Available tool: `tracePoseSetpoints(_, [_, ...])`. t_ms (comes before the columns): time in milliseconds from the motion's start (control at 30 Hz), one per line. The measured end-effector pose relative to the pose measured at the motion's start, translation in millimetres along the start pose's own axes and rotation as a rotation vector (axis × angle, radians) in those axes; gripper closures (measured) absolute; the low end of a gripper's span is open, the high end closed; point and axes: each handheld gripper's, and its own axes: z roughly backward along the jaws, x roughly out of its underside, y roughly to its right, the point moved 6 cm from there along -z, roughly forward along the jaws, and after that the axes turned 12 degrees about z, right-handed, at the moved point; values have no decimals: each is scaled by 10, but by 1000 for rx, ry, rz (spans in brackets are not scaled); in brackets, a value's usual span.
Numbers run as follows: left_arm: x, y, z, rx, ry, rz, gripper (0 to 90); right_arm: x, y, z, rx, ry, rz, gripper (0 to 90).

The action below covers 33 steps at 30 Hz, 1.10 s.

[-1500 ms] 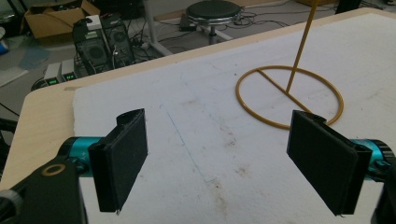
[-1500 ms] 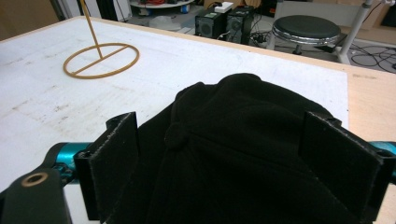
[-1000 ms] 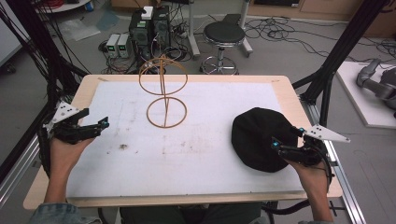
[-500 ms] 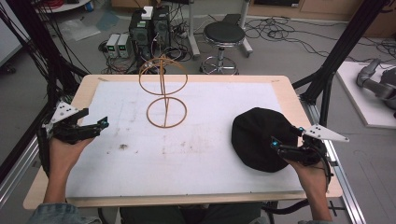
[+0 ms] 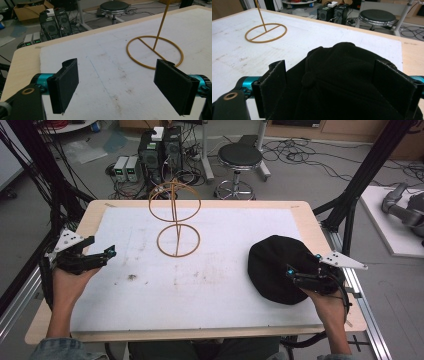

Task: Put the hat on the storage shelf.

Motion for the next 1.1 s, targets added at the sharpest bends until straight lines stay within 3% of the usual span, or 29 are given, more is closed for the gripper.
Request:
tracePoseSetpoints(133, [6, 1, 0, 1, 0, 3, 203, -3, -8, -37, 9, 10, 6, 126])
tracePoseSetpoints(533, [16, -3, -1, -4, -4, 2, 203, 68, -107, -241, 26, -41, 74, 126])
tracePoseSetpoints(900, [28, -6, -5, -7, -10, -2, 203, 135, -175, -361, 102, -120, 184, 127])
tracePoseSetpoints(1100, [28, -9, -2, -9, -9, 1, 203, 164, -177, -393, 127, -147, 208, 162])
